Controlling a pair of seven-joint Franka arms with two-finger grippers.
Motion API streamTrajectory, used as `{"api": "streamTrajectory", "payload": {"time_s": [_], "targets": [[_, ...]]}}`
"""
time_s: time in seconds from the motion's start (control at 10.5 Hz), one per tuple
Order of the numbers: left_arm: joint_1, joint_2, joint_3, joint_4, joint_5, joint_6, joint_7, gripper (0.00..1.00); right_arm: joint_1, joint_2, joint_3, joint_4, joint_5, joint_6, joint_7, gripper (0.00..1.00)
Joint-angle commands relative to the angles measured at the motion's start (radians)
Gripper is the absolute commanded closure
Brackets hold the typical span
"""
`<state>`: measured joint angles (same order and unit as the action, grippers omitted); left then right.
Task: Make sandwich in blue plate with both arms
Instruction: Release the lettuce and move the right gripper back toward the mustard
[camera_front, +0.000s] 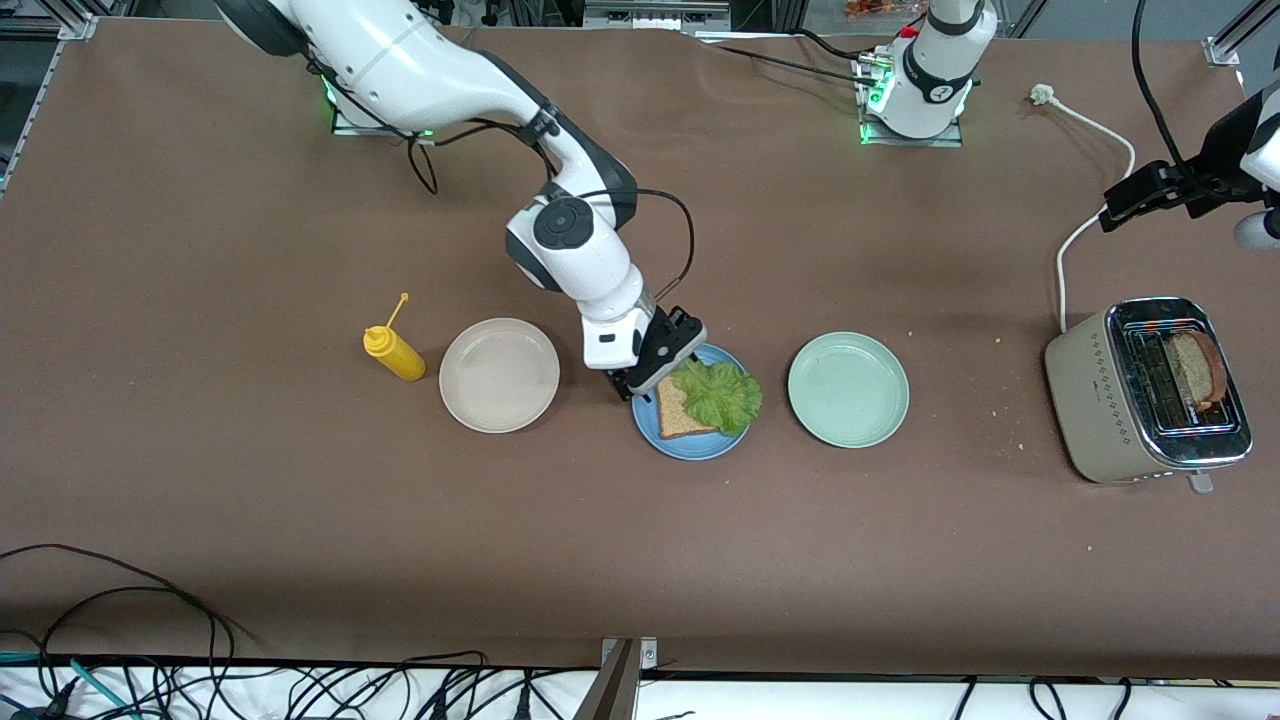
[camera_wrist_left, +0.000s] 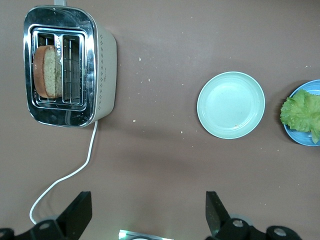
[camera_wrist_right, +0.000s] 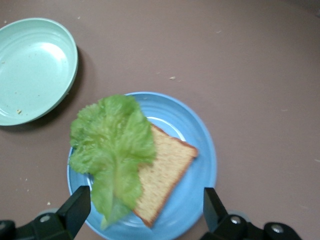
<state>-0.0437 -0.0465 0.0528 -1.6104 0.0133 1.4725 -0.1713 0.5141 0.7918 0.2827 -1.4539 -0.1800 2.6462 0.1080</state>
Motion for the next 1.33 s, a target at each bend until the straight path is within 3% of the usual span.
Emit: {"api": "streamTrajectory", "payload": {"time_s": [0.0, 0.38, 0.57, 0.76, 0.95, 1.05, 1.24], "targets": [[0.005, 0.011, -0.001, 0.029, -0.021, -0.021, -0.004, 0.00, -0.043, -0.199, -0.026, -0.022, -0.010, -0.370, 0.002, 0.00], [0.005, 0.011, -0.001, 0.029, -0.019, -0.021, -0.004, 0.00, -0.048, -0.371, -0.167, -0.032, -0.010, -0.781, -0.091, 0.00], [0.005, 0.011, 0.001, 0.029, -0.019, -0.021, -0.004, 0.00, -0.049, -0.445, -0.258, -0.066, -0.004, -0.897, -0.193, 0.00], [0.005, 0.011, 0.001, 0.029, -0.019, -0.021, -0.004, 0.00, -0.051, -0.572, -0.359, -0.205, 0.002, -0.898, -0.263, 0.00], [0.005, 0.011, 0.001, 0.029, -0.019, -0.021, -0.004, 0.00, -0.051, -0.725, -0.462, -0.409, 0.045, -0.859, -0.287, 0.00], [0.005, 0.011, 0.001, 0.029, -0.019, -0.021, -0.004, 0.00, -0.051, -0.762, -0.526, -0.489, 0.089, -0.820, -0.373, 0.00], [0.005, 0.011, 0.001, 0.030, -0.019, -0.021, -0.004, 0.00, -0.051, -0.734, -0.643, -0.540, 0.178, -0.735, -0.593, 0.00]]}}
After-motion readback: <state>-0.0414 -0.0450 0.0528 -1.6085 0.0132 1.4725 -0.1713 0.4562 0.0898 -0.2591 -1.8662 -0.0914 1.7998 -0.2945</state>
